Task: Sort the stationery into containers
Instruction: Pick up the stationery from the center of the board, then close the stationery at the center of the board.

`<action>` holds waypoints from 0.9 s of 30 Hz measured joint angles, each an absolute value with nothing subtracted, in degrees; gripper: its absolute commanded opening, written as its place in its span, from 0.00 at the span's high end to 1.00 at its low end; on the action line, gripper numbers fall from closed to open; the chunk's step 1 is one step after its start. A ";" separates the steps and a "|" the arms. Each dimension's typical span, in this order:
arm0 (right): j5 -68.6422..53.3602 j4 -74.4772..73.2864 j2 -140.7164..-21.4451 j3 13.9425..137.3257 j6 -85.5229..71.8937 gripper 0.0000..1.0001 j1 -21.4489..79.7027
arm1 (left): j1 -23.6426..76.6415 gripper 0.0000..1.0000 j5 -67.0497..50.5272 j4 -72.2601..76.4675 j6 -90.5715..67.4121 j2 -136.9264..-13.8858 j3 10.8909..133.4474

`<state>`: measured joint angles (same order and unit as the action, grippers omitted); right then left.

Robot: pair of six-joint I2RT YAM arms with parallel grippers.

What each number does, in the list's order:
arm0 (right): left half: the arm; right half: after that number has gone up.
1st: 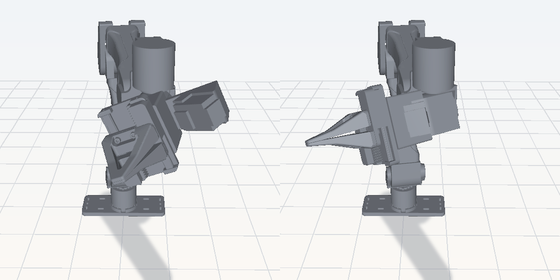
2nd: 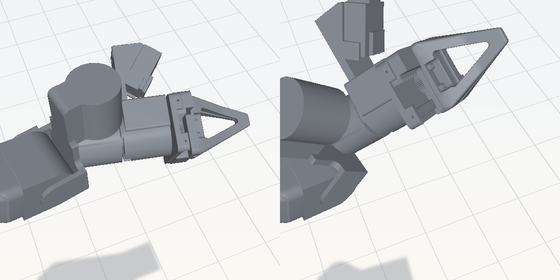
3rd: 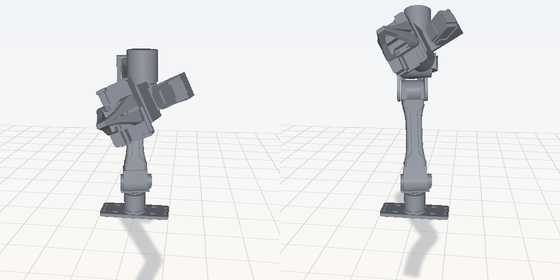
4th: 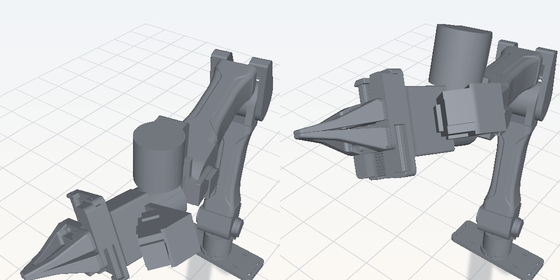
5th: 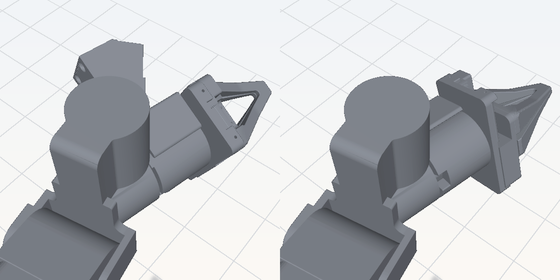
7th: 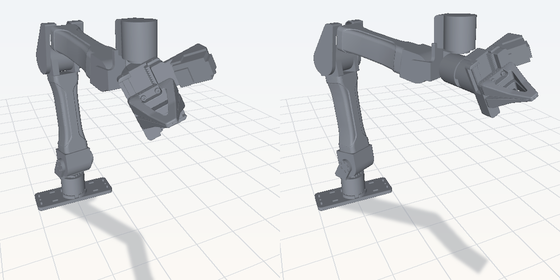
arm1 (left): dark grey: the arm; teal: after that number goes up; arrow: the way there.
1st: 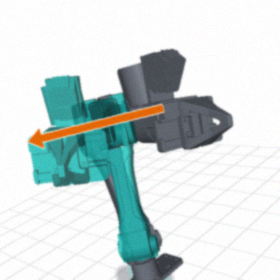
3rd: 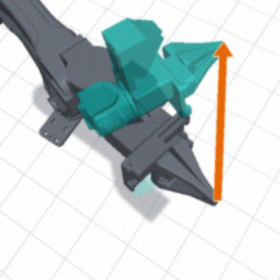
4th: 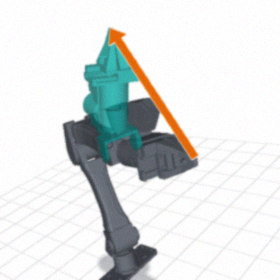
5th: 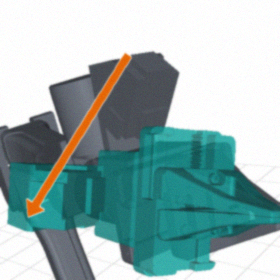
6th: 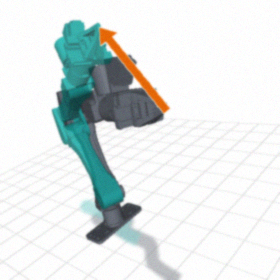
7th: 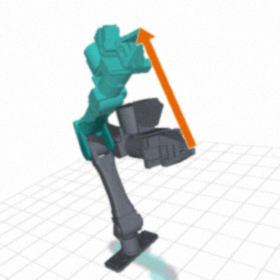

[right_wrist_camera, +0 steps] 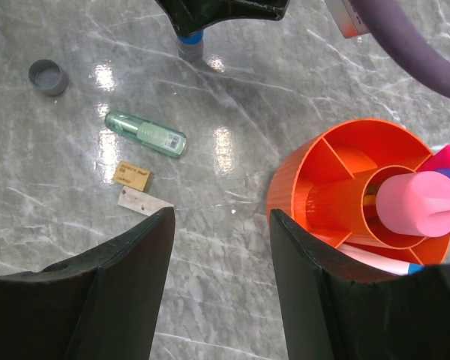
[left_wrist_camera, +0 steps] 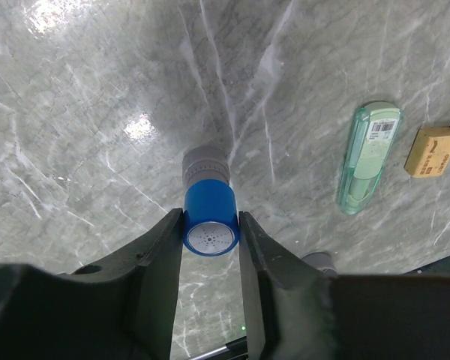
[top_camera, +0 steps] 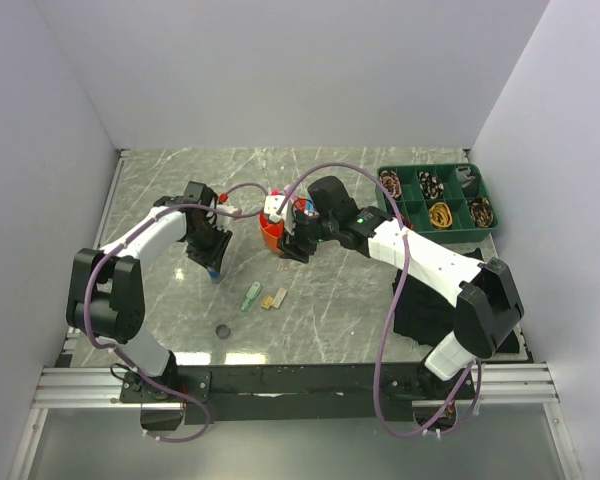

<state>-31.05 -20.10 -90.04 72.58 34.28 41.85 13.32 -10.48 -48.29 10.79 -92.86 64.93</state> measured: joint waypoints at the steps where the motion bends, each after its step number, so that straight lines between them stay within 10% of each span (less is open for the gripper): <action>1: -31.05 -20.08 -90.04 72.58 34.15 0.39 41.85 | 13.34 0.69 -10.46 -48.29 10.79 -92.90 64.93; 8: -30.63 -19.25 -90.04 71.59 33.93 0.40 41.41 | 13.43 0.99 -10.52 -48.88 10.85 -92.82 65.10; 27: -20.93 -16.25 -84.31 64.79 28.60 0.40 28.27 | 22.24 0.99 -18.15 -63.75 21.50 -73.21 62.02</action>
<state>-20.93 -16.25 -84.31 64.79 28.60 28.27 22.24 -18.15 -63.75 21.50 -73.21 62.02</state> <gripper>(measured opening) 0.597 0.359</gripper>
